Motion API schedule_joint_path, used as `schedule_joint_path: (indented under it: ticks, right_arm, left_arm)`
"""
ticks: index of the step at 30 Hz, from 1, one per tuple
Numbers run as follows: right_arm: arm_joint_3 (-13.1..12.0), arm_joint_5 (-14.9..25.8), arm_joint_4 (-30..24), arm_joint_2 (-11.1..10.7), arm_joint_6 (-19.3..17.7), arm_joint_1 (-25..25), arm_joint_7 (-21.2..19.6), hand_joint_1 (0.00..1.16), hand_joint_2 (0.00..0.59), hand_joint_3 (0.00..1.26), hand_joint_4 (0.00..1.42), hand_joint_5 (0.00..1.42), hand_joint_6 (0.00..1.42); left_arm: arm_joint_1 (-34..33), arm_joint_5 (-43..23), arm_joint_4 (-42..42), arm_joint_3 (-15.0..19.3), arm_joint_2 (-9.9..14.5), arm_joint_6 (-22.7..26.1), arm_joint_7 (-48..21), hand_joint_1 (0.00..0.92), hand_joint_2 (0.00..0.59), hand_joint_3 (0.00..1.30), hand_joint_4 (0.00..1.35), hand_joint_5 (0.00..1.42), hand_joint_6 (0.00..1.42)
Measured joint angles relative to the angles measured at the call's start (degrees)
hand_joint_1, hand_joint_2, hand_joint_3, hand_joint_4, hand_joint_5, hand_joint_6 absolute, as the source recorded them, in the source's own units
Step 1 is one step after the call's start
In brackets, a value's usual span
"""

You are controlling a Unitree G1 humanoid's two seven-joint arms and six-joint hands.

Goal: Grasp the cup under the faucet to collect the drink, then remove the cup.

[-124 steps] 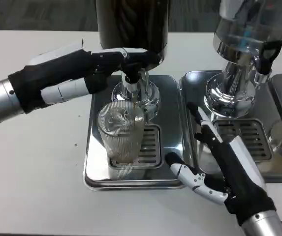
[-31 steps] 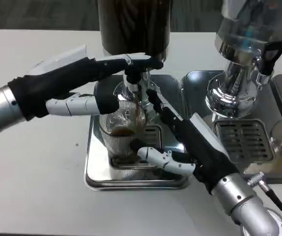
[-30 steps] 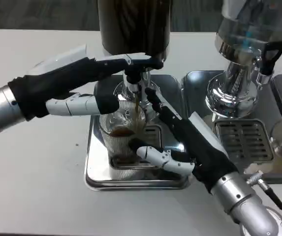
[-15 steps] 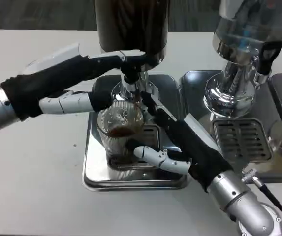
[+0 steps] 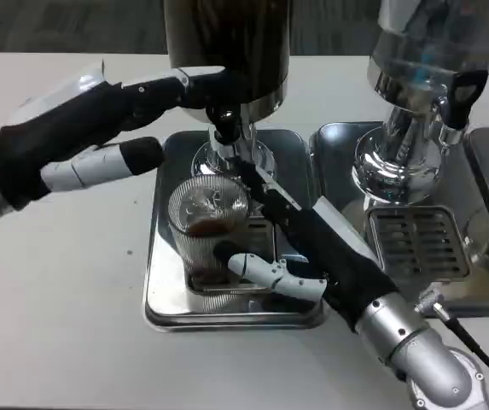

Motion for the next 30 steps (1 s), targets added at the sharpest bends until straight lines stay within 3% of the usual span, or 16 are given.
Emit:
schedule_joint_path:
  ticks: [20, 30]
  right_arm:
    - [0.2, 0.3, -0.2, 0.5, 0.0, 0.0, -0.1, 0.55, 0.221, 0.0, 0.0, 0.0, 0.03]
    - [0.2, -0.5, -0.1, 1.6, 0.1, -0.1, -0.8, 0.55, 0.221, 0.0, 0.0, 0.0, 0.03]
  left_arm:
    - [1.4, -2.8, 1.8, 5.7, -0.4, 0.1, 0.1, 0.0, 0.08, 0.2, 0.16, 0.14, 0.13]
    - [4.9, -2.2, 4.9, 8.5, -0.4, -2.3, 2.3, 0.0, 0.088, 0.2, 0.16, 0.14, 0.14]
